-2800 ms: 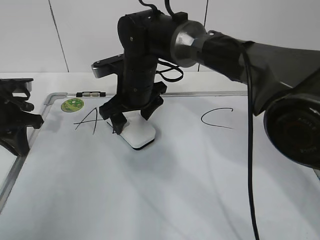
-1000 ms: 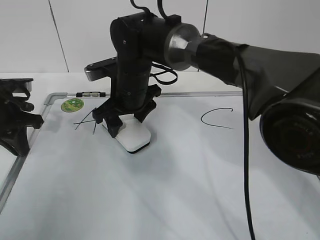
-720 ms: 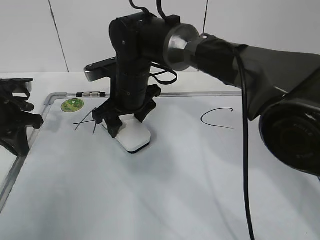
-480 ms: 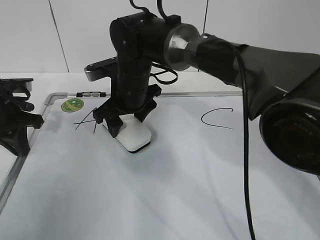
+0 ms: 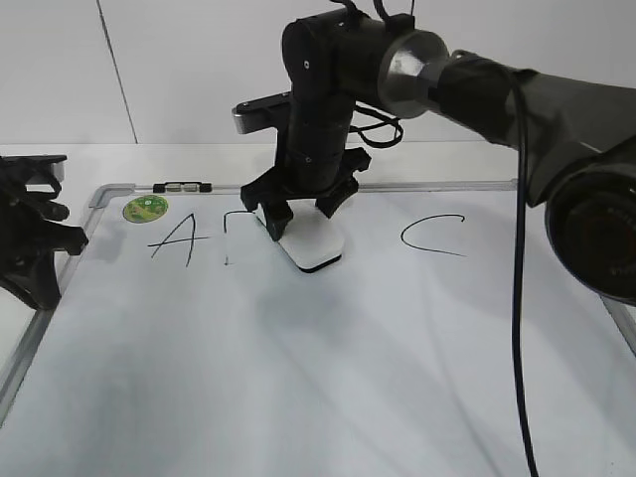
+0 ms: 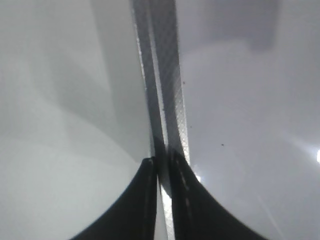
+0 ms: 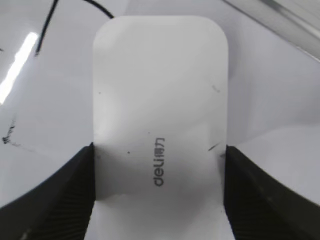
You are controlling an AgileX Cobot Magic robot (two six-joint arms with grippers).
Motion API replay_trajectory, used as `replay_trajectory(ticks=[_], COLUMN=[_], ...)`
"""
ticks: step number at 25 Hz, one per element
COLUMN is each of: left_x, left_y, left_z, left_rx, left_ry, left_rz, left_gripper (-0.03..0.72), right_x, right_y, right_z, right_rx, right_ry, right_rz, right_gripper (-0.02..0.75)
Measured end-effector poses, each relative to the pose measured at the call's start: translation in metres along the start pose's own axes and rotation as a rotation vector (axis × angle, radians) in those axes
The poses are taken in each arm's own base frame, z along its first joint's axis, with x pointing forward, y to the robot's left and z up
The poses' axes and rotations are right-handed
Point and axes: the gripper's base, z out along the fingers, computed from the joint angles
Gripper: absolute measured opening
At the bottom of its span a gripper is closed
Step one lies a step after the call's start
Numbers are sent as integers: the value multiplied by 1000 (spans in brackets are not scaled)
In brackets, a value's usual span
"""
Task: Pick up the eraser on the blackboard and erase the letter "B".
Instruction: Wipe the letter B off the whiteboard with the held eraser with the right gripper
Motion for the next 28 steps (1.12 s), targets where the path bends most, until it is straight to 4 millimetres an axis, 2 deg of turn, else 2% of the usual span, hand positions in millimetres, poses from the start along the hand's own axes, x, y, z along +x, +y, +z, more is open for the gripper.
replay_trajectory(ticks=[11, 21, 28], left_x=[0, 0, 0], left_y=[0, 0, 0], left_z=[0, 0, 0], left_rx=[1, 1, 1], left_ry=[0, 0, 0], left_rz=[-1, -1, -1], left_gripper=[41, 41, 41], right_x=[0, 1, 2], right_y=[10, 34, 37], right_z=[0, -1, -1], right_rx=[11, -10, -40], right_ry=[-2, -4, -2], right_rz=[-23, -78, -79], right_gripper=[571, 571, 571])
